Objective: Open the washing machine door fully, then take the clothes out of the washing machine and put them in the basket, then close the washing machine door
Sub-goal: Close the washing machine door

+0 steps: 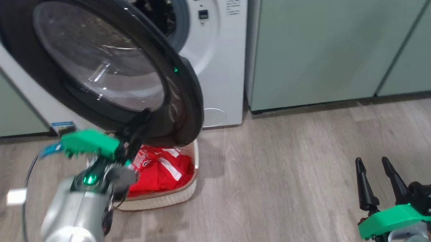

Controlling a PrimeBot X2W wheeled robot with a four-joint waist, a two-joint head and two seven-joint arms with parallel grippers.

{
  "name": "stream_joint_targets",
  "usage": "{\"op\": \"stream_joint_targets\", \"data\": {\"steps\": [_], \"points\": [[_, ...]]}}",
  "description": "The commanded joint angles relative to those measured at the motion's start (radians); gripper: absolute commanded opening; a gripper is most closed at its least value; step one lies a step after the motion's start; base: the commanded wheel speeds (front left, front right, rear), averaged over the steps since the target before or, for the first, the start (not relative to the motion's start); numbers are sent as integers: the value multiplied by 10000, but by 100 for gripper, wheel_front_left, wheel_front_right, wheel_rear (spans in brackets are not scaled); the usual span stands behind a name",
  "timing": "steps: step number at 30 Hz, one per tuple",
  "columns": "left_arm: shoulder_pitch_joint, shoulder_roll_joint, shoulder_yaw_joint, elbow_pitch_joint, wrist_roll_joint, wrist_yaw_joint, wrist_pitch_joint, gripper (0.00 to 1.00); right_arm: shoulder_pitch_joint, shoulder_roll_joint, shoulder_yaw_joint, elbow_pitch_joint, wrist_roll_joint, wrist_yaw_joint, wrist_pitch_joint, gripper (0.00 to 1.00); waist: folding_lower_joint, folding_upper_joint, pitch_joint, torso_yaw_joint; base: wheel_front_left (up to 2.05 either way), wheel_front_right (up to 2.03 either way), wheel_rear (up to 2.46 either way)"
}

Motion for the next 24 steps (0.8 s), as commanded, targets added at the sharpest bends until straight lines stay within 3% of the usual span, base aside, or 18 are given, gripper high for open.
{"op": "stream_joint_targets", "data": {"steps": [1, 8, 13, 18, 21, 24], "points": [[-209, 441, 369, -384, 107, -60, -137, 100, -122, -85, 169, -348, -33, 65, -63, 100, 0, 0, -96, 159, 0, 0, 0], [1285, 1188, 528, -1461, 1224, -65, -2404, 100, -152, -6, 46, -422, -34, 65, -63, 100, 0, 0, -204, 601, 0, 0, 0], [2148, 1660, 77, -2122, 2349, -65, -4514, 100, -166, 47, -28, -482, -57, 65, -63, 100, 0, 0, -249, 781, 0, 0, 0], [2659, 2336, -975, -2029, 4132, -66, -6875, 100, -140, 112, -112, -602, 7, 65, -63, 100, 0, 0, -292, 894, 0, 0, 0], [2666, 2413, -1112, -1711, 4967, -66, -7280, 100, -113, 179, -225, -704, 104, 65, -63, 100, 0, 0, -314, 931, 0, 0, 0], [2738, 2271, -39, -2114, 6322, -66, -7303, 100, -99, 214, -247, -756, 94, 65, -63, 100, 0, 0, -308, 946, 0, 0, 0]]}}
